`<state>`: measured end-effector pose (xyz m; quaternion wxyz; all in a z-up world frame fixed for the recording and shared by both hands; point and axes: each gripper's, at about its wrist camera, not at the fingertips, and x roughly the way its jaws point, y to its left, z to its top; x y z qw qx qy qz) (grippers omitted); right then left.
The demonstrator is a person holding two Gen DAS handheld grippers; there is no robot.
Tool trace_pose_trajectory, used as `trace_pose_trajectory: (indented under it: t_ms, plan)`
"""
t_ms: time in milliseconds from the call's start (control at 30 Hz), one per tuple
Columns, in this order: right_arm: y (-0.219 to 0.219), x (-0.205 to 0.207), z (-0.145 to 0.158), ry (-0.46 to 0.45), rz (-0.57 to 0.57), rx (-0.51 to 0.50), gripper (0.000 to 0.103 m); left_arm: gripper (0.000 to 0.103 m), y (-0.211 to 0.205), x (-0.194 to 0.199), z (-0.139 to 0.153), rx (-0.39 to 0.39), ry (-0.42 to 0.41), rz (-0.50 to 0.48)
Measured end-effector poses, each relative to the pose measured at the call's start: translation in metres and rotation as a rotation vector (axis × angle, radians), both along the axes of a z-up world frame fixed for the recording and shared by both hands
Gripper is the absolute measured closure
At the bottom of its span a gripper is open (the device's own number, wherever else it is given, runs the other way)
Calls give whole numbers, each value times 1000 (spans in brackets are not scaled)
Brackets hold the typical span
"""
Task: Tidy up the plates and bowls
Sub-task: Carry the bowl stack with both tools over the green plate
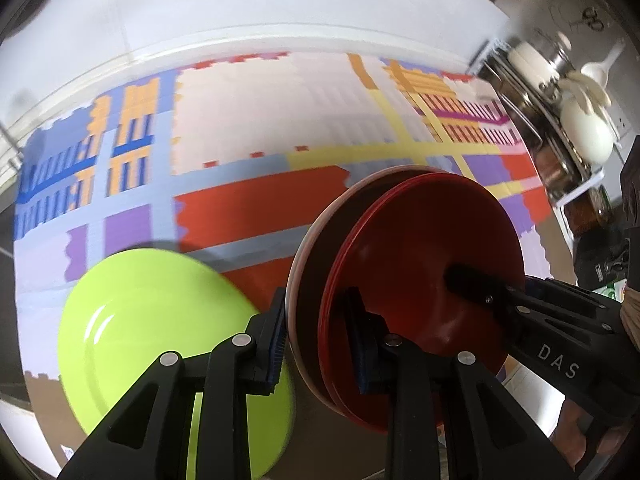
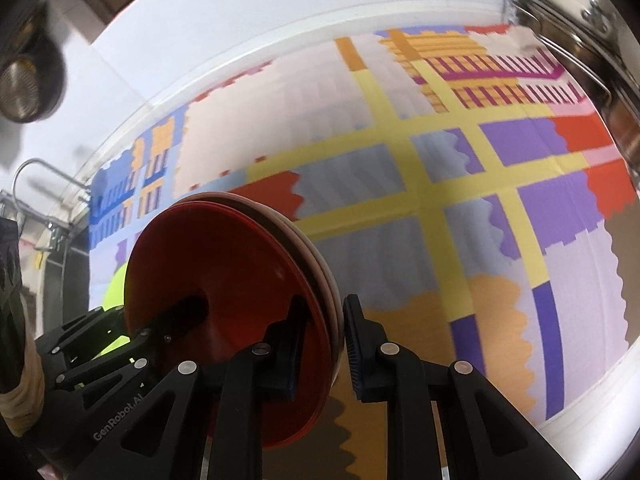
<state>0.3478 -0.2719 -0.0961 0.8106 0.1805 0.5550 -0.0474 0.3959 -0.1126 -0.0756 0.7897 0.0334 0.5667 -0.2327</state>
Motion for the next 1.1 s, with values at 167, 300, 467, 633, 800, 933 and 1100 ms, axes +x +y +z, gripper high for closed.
trace_pose_trajectory:
  t_ms: [167,300,467,633,800,933,1100]
  plan:
    - [26,4,12,-25,46,-5,82,76,31,-4,8,-7,-19,52]
    - [48,9,17,-34,91,-4,82,76,56,-4,10,-5,-24,96]
    - [80,17,16,-30,149,3,82,76,89,-4,7,0,-13,159]
    - [107,23,13,-21,202,7,82,76,117,-6,5,1,-4,207]
    - [134,29,11,-13,251,12,82,76,144,-8,1,5,9,248]
    - [154,34,7,0,282,17,82,76,161,-9,-5,8,26,274]
    - [172,36,1,21,307,25,82,76,176,-8,-13,11,49,291]
